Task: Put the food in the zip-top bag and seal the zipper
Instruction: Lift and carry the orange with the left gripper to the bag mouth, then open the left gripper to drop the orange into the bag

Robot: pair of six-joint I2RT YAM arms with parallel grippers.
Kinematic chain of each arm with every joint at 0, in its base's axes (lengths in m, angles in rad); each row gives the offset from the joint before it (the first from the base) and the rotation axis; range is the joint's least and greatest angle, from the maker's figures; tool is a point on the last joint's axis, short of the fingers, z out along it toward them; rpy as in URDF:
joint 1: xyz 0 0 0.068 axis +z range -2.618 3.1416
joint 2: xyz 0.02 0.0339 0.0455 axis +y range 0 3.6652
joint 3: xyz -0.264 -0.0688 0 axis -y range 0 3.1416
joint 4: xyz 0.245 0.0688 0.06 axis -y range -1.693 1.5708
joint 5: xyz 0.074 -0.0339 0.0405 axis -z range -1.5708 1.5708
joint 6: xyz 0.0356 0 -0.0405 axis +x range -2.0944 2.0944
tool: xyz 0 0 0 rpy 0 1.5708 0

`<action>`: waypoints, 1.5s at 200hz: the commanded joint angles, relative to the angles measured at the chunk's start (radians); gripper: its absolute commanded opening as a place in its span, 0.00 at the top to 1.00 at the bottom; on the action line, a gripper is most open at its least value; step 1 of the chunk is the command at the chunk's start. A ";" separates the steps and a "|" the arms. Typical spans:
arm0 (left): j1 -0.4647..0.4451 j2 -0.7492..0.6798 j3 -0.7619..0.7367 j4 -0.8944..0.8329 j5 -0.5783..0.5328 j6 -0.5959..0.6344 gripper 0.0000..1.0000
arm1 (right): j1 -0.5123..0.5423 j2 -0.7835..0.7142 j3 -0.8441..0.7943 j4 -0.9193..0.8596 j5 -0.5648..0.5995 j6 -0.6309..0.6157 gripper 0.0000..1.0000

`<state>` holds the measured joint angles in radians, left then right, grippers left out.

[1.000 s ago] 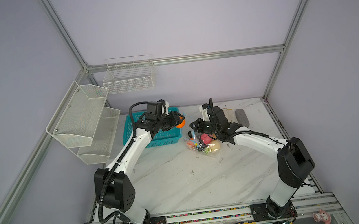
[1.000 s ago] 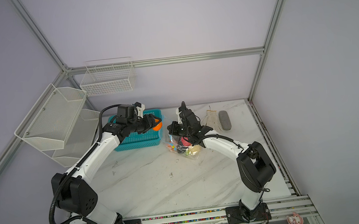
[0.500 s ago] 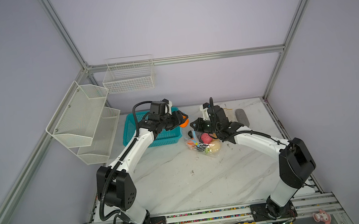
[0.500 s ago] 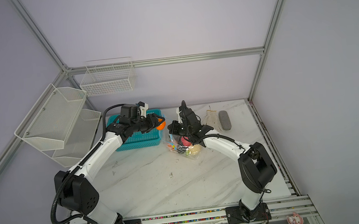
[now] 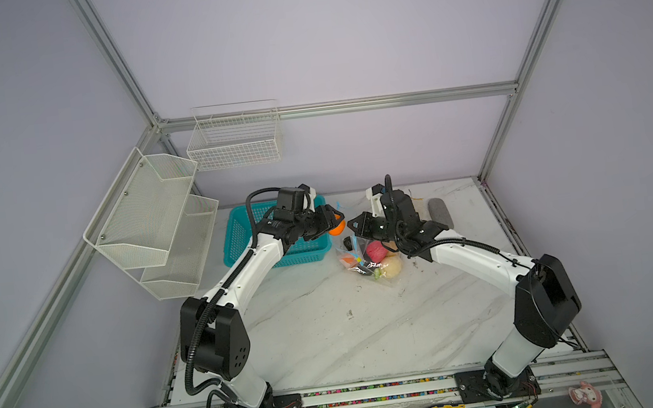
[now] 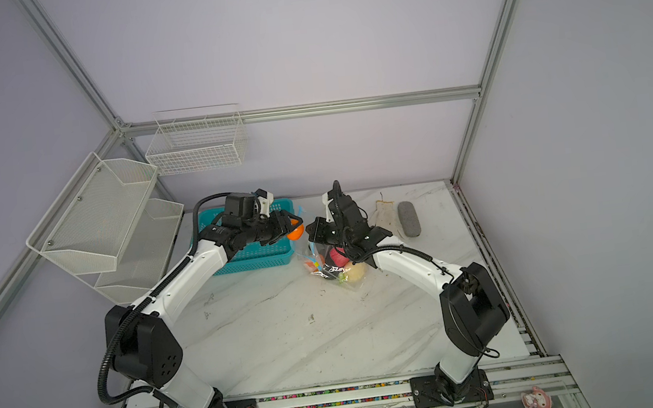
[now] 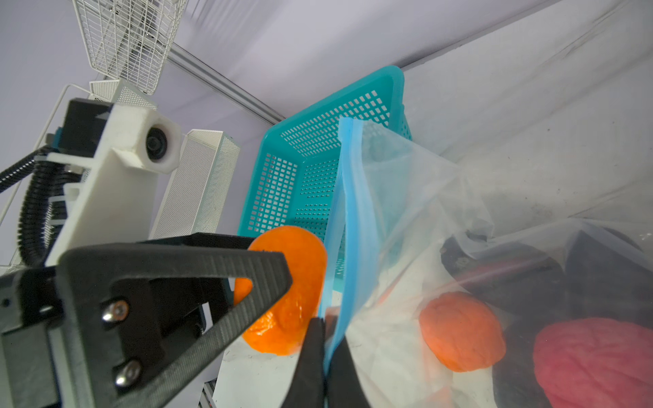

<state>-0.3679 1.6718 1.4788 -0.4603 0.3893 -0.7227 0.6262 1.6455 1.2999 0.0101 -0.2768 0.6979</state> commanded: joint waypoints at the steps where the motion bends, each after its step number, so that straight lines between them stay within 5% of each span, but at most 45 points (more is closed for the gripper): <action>1: -0.005 -0.002 -0.036 0.037 0.008 -0.003 0.40 | -0.005 -0.042 0.031 0.006 0.007 0.007 1.00; 211: -0.035 0.003 -0.076 0.044 -0.028 -0.073 0.40 | -0.004 -0.081 -0.012 0.040 0.008 0.016 1.00; 300: -0.060 0.011 -0.045 0.007 -0.070 -0.049 0.27 | -0.004 -0.083 -0.034 0.053 0.005 0.018 1.00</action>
<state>-0.4202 1.6752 1.4406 -0.4530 0.3328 -0.7750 0.6262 1.6024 1.2808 0.0193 -0.2722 0.7090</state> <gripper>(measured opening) 0.721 0.043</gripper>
